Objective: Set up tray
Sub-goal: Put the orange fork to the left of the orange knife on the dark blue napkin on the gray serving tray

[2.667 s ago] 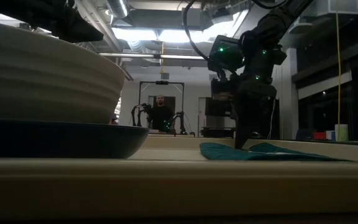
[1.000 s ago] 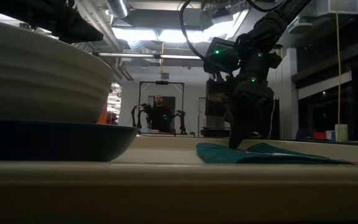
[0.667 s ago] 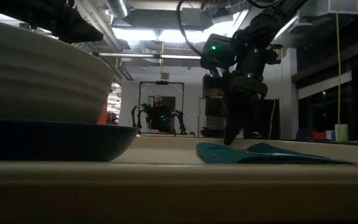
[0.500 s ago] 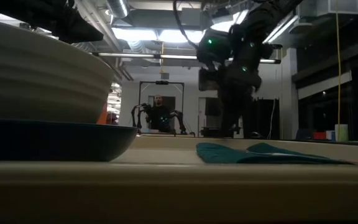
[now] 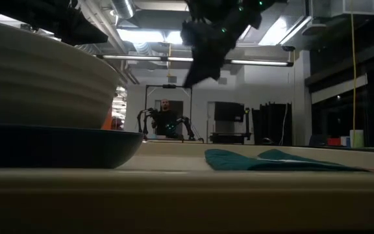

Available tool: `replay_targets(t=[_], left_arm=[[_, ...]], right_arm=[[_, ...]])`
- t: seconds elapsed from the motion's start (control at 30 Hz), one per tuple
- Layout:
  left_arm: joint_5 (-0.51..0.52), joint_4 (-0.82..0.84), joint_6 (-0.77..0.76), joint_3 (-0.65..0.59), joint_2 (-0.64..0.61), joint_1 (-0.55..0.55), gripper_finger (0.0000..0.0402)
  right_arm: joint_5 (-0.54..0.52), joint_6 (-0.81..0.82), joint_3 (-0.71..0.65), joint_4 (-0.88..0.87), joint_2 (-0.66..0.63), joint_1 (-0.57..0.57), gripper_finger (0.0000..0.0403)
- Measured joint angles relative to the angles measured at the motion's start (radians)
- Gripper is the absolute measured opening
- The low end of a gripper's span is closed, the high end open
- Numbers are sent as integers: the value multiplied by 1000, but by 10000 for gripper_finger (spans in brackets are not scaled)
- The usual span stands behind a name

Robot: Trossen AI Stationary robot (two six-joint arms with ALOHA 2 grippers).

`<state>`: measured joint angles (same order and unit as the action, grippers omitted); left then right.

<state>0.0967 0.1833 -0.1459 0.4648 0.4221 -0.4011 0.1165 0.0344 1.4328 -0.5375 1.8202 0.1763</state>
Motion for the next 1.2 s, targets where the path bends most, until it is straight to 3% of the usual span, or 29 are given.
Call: replay_targets(t=[0.4,0.57,0.8,1.03,1.2], left_arm=[[-9,-6,2,0,0,0,33],[-7,-8,3,68,25,0,33],[-18,-2,123,190,148,0,33],[-16,1,130,218,200,0,33],[-11,1,110,219,192,0,33]], right_arm=[[-3,91,131,29,-1,39,9],[-1,92,179,37,-1,37,9],[131,52,291,60,-15,38,5],[126,3,296,7,-176,59,3],[-1,-39,288,-114,-335,65,3]])
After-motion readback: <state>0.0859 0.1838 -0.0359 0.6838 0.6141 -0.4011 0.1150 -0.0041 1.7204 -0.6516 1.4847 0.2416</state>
